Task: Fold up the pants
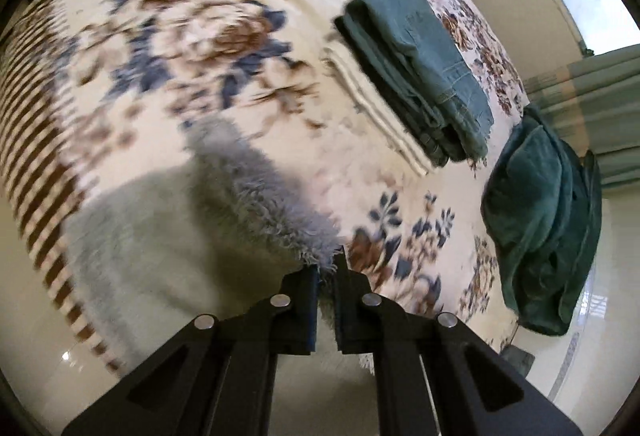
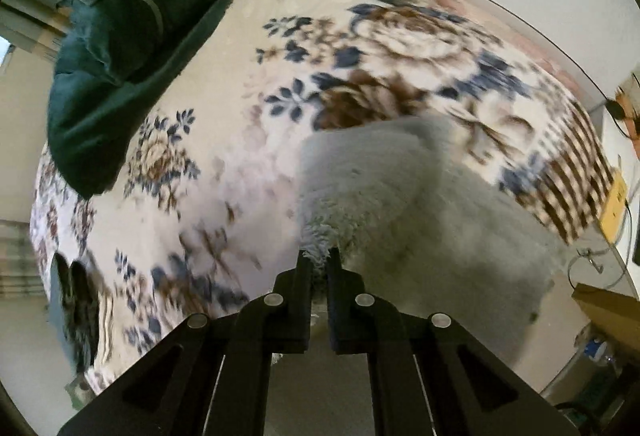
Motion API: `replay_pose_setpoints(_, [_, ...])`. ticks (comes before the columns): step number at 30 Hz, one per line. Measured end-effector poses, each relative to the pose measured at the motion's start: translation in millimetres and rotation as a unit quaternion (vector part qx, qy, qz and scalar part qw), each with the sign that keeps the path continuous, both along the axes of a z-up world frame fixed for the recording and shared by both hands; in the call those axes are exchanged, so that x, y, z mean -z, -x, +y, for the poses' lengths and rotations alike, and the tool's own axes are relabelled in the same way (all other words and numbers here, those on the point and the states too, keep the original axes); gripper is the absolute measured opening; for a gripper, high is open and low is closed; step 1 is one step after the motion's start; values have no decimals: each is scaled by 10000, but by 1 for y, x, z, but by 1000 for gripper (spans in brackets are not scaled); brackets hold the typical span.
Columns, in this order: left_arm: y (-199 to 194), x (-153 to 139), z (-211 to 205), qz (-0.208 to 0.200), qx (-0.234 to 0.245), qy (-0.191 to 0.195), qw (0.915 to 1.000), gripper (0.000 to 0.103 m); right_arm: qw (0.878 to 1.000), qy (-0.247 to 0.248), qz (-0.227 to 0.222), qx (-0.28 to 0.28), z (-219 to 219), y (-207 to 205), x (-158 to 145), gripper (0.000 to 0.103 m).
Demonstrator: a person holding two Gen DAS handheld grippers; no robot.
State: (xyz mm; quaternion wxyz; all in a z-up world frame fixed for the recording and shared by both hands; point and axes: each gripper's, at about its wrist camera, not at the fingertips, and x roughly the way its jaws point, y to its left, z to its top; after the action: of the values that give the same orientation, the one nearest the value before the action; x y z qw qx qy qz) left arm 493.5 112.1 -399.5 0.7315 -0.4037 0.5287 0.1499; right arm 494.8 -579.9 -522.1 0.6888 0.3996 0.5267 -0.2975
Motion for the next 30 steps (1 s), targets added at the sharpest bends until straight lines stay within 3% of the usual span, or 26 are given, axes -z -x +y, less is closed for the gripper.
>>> replay_pose_setpoints(6, [101,17,5,393,-18,-267,9989,4,9990,-17,322,-307,14,103,10,6])
replay_pose_setpoints(11, [159,92,17,1080,-256,-420,9929,4,9952,-129,882,-401,23,162,60,6])
replay_pose_setpoints(13, [175,126,20,1296,-331,-233,9907,4,9925,-92,1115,-492,26,177,82,6])
replay_pose_setpoints(16, [186,147,23,1388,-569,-68,9887,7,9902,-451,1248,-440,24,192,111,6])
replay_pose_setpoints(18, [187,142,21,1327,-584,-127,9893,8,9884,-716,1281,-394,21,201,122,13])
replay_pose_setpoints(19, [185,134,20,1197,-554,-211,9910,8,9883,-780,1253,-392,19,202,121,23])
replay_pose_setpoints(20, [184,128,18,1128,-507,-275,9919,12,9892,-838,1148,-371,17,207,118,45])
replay_pose_setpoints(21, [180,117,14,1044,-424,-423,9927,14,9902,-835,1065,-347,15,211,114,55])
replay_pose_setpoints(22, [179,111,13,968,-349,-548,9932,26,9920,-793,929,-330,11,214,106,66])
replay_pose_setpoints(23, [173,100,7,866,-202,-742,9933,48,9932,-745,836,-327,9,215,98,67])
replay_pose_setpoints(25, [159,85,-7,752,208,-1194,9898,79,9961,-544,604,-333,-1,214,82,68])
replay_pose_setpoints(27, [143,72,-30,586,631,-1727,9812,81,9978,-149,487,-423,-10,203,67,72])
replay_pose_setpoints(30, [118,72,-67,486,1316,-2230,9647,82,9934,326,409,-1021,-6,158,60,72])
